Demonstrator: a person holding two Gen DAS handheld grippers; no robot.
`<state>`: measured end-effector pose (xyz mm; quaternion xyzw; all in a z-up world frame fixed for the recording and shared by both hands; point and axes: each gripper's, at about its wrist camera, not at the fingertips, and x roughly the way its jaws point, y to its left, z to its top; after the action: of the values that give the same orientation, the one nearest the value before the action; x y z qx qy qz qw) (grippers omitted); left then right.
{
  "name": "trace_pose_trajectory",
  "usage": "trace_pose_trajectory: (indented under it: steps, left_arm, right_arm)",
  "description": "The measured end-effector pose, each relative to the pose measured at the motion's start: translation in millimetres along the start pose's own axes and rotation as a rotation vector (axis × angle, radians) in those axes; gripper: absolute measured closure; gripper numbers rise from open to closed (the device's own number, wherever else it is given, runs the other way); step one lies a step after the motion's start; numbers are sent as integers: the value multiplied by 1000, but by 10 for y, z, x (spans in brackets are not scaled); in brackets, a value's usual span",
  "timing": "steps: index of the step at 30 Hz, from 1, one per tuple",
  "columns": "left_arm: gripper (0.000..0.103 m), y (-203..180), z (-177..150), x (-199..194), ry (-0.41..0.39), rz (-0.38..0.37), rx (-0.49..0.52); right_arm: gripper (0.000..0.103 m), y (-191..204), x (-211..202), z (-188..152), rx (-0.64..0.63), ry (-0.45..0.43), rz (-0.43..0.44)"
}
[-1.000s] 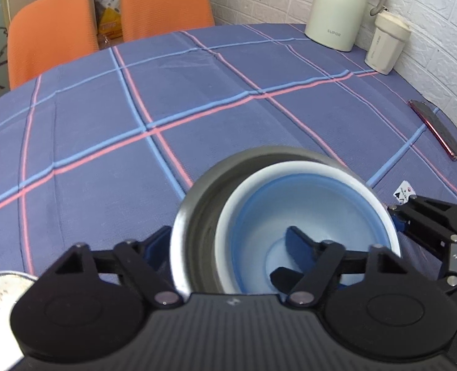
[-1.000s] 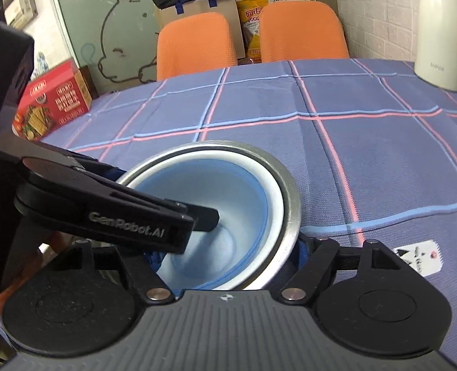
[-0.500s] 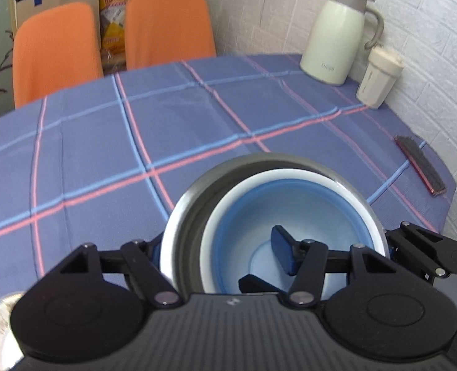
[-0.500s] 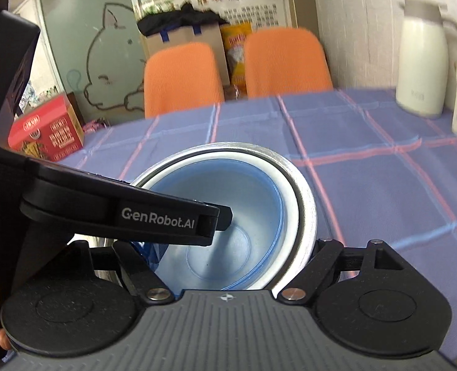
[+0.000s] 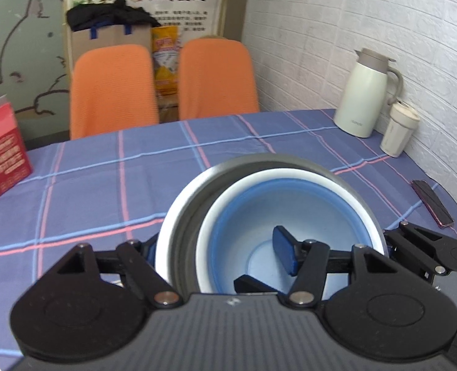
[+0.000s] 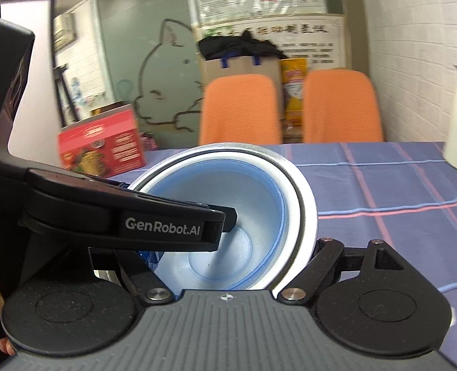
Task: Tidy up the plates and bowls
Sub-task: 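Lift the nested bowls with the left tool and carry them toward the plate stack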
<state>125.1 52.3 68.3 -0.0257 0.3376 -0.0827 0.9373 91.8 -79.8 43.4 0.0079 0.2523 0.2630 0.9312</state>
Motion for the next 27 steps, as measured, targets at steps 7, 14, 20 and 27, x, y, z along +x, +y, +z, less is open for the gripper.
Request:
trace_pose_trajectory:
  steps: [7, 14, 20, 27]
  left_arm:
    - [43, 486, -331, -153, 32, 65, -93]
    - [43, 781, -675, -94, 88, 86, -174]
    - [43, 875, -783, -15, 116, 85, -199]
    - [40, 957, -824, 38, 128, 102, -202]
  right_arm:
    - [34, 368, 186, -136, -37, 73, 86]
    - [34, 582, 302, -382, -54, 156, 124]
    - [34, 626, 376, -421, -55, 189, 125]
    - [33, 654, 543, -464, -27, 231, 166]
